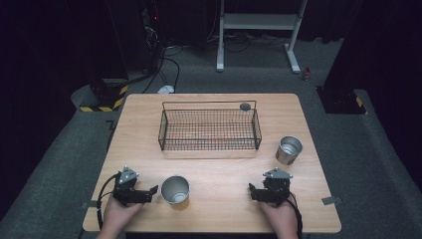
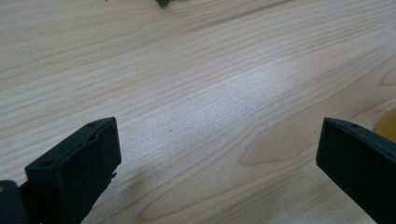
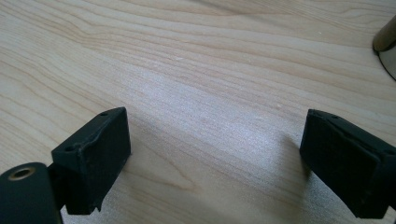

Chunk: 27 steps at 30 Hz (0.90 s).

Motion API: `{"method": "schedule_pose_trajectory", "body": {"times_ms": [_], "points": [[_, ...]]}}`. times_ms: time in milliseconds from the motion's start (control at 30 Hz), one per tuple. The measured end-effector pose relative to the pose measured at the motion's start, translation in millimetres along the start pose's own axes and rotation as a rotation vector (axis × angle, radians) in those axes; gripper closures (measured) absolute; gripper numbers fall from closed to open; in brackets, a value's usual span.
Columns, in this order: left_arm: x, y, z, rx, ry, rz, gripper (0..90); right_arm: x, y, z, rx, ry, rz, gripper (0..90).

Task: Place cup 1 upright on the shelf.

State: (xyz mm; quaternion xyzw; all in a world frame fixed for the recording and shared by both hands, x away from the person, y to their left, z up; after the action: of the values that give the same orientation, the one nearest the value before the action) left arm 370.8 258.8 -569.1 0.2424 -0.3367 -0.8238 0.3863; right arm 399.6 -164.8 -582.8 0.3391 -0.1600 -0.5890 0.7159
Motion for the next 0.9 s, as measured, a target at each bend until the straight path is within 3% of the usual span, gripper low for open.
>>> {"method": "schedule_pose_trajectory", "body": {"times_ms": [200,633,900], "points": [[0.8,3.8,8.2,0.030,-0.019,0.004,0.5,0.0,0.0,0.0,0.000,0.000,0.000,8.8],[2.5,15.6,23.6,0.091,-0.027,-0.032,0.6,0.0,0.0,0.0,0.000,0.000,0.000,8.8],[4.0,19.0,27.6,0.104,-0.032,-0.045,0.6,0.0,0.0,0.0,0.000,0.000,0.000,8.8]]}}
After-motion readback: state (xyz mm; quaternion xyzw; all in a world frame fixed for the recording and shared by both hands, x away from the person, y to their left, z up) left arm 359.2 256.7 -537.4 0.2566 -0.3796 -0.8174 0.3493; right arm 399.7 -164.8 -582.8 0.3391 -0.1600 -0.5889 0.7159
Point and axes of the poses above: each handheld gripper's, and its own axes: z roughly backward along the jaws, y roughly out of its top, x roughly to its right, the point moved 8 cm from there along -z, roughly forward along the jaws, and after that the axes turned 15 degrees about -z, right-handed, at the moved point
